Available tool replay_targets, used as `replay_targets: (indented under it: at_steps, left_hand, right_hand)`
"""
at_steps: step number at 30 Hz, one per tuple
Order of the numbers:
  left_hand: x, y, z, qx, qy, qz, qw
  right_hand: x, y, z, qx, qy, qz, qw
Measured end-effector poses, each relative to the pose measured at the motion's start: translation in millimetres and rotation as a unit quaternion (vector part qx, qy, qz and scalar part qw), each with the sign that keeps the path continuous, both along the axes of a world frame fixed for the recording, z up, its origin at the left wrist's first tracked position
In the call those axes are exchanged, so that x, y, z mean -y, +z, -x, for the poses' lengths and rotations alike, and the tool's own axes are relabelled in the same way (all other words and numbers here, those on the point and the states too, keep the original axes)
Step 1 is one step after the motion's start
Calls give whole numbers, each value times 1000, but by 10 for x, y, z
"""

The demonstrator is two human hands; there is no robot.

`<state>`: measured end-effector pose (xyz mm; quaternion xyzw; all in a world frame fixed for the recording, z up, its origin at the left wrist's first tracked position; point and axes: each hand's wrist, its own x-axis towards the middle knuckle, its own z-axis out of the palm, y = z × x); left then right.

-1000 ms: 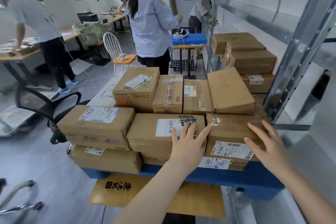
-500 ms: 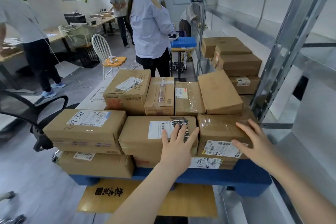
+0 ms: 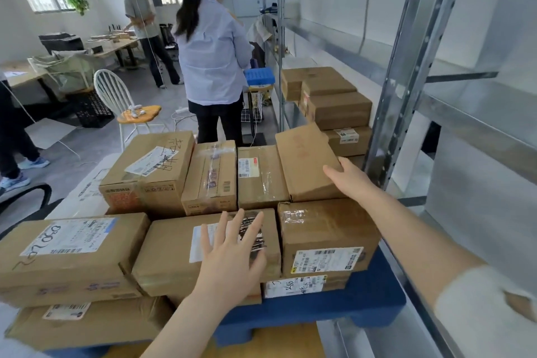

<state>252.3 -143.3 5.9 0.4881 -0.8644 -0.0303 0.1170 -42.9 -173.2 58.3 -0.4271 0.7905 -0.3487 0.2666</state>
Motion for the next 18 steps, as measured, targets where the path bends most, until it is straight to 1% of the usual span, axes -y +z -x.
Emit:
replay_targets:
  at_steps: [3, 8, 11, 15, 18]
  left_hand:
    - [-19, -65, -2, 1, 15, -26, 1000]
    - [-45, -73, 6, 21, 17, -20, 999]
    - [-69, -79, 8, 38, 17, -7, 999]
    - [-76, -79, 11, 41, 16, -12, 999]
    - [-76, -75, 2, 41, 16, -10, 999]
  right_hand:
    - [22, -78, 118, 42, -14, -18, 999]
    - [17, -63, 255, 95, -22, -18, 995]
    - [3, -90, 235, 93, 2, -27, 995]
    - [-31, -128, 182, 78, 16, -6, 997]
    - [-64, -119, 169, 56, 20, -7, 998]
